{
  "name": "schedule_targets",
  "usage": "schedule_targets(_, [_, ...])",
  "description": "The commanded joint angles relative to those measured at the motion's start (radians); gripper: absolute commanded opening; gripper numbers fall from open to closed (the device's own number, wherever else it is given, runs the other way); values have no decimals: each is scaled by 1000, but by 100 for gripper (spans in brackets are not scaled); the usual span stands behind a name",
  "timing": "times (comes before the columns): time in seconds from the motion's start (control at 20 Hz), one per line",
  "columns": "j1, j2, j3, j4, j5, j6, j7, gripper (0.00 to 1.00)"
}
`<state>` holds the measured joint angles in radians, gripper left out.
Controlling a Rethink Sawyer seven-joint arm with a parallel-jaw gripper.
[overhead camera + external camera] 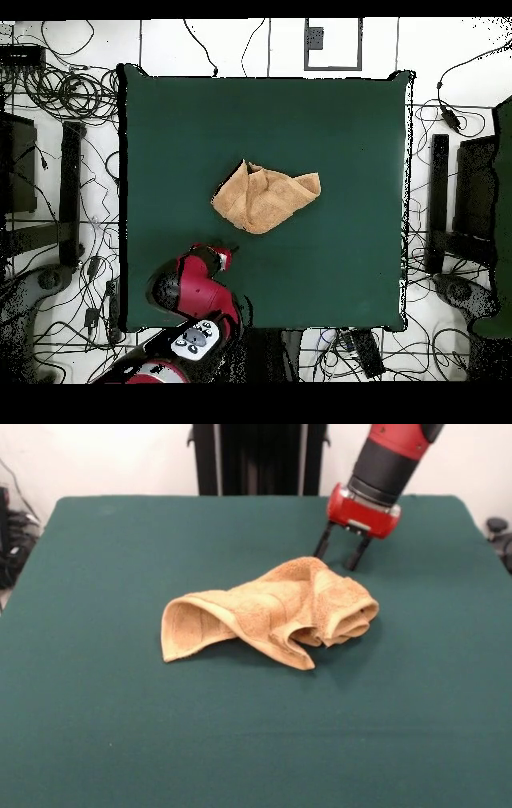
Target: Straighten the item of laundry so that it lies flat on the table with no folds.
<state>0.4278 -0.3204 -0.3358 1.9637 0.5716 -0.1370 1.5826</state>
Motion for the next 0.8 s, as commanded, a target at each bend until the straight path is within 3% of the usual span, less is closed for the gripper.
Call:
schedule_targets(0.05, [-133, 327, 40, -300, 0, -165, 132, 100])
schedule_targets(0.3, [-132, 398, 23, -353, -21, -241, 191, 100])
schedule_targets(0.55, [-74, 480, -37, -401, 61, -300, 216, 100])
schedule_targets(0.8, [-125, 498, -20, -424, -33, -369, 242, 100])
